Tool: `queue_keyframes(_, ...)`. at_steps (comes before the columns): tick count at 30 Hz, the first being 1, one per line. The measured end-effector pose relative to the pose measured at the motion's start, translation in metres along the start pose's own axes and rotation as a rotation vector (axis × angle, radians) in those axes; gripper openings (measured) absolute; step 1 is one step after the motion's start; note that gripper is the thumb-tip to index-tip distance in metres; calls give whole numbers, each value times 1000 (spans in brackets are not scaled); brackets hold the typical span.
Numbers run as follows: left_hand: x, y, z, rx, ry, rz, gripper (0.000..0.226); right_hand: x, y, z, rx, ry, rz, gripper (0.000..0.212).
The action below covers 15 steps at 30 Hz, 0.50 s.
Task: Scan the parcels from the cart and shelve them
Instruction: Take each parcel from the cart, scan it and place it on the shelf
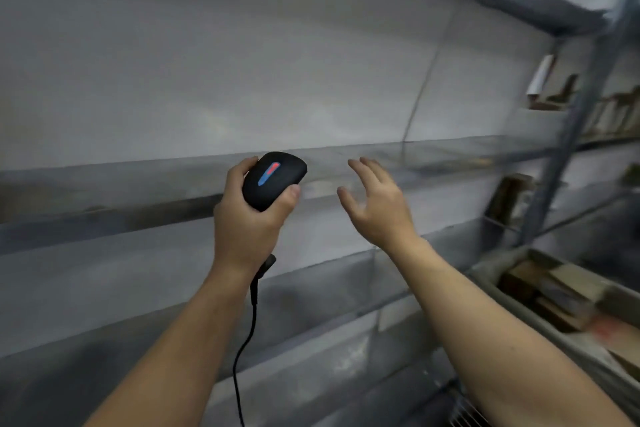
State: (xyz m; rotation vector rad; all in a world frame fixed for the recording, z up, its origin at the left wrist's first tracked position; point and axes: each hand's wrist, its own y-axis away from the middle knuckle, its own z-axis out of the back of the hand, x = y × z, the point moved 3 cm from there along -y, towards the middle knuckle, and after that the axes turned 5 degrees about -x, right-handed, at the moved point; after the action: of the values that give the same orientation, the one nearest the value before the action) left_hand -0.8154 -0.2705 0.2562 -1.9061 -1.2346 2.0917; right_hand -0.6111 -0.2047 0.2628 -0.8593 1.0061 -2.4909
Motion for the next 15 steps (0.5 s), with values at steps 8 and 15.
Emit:
queue_keyframes(8, 7, 73, -137, 258, 77, 58, 52, -134, 71, 94, -48, 119, -245, 56)
queue_keyframes(15, 10, 136, -233, 463, 130, 123, 57, -219, 145, 156, -102, 146, -497, 55)
